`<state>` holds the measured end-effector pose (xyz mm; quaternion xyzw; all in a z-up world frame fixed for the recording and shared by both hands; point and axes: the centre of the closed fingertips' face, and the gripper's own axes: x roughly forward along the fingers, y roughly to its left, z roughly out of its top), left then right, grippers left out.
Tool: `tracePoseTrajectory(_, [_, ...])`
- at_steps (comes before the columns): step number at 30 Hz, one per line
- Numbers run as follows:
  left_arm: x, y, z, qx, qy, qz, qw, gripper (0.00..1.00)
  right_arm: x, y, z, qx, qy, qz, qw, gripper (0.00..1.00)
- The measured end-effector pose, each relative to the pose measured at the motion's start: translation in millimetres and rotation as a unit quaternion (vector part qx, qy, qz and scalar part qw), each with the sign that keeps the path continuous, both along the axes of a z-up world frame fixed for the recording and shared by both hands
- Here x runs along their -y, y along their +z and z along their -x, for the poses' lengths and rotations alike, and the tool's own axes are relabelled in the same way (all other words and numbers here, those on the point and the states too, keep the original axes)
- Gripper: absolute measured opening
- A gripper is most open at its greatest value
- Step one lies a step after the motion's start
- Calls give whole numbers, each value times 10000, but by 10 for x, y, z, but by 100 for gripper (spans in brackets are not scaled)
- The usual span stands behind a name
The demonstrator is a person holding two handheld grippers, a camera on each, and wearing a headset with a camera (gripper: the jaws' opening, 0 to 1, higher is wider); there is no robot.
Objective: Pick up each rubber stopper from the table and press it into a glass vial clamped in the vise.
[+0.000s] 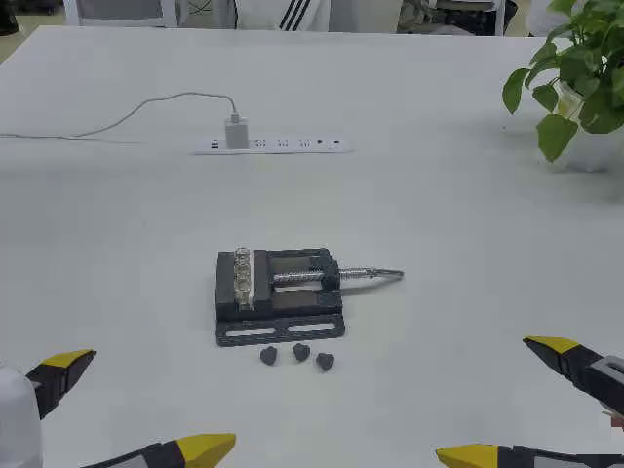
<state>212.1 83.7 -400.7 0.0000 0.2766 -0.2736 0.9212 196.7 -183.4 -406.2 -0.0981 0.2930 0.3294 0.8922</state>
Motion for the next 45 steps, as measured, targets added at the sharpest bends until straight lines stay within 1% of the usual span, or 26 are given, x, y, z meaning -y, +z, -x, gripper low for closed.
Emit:
tracePoseTrajectory(5, [1,22,6,38,24,-1,10000,99,7,-16,22,-43,-2,2,10000,92])
tracePoseTrajectory(7, [-1,18,13,24,50,23,10000,99,5,-16,12,-13,0,16,10000,92])
tracePoseTrajectory(15, [-11,-6,55,0,73,8,10000,99,5,-24,-6,23,-49,-38,10000,92])
tracePoseTrajectory(21, [-35,-1,53,12,106,1,9999,99,-10,-38,-7,18,-88,-94,9999,92])
tracePoseTrajectory(25, [-42,4,47,50,98,5,9999,99,-31,-29,-17,47,-90,-101,9999,92])
tracePoseTrajectory(29, [-53,8,51,87,131,55,9999,99,-34,-59,-21,-32,-104,-67,9999,91])
tracePoseTrajectory(33, [-53,-3,49,92,146,106,9998,99,-65,-28,-67,-36,-115,-179,9998,89])
tracePoseTrajectory(36, [-54,-12,58,84,114,96,9999,99,-87,-23,-105,-25,-87,-167,9998,88])
tracePoseTrajectory(40, [-76,3,51,119,154,127,9997,99,-109,-15,-147,17,-29,-146,9999,87])
tracePoseTrajectory(42, [-84,10,53,132,158,127,9997,99,-146,-24,-161,1,11,-152,9999,86])
tracePoseTrajectory(45, [-96,14,63,125,179,156,9996,99,-220,-55,-174,-40,175,-124,9998,86])
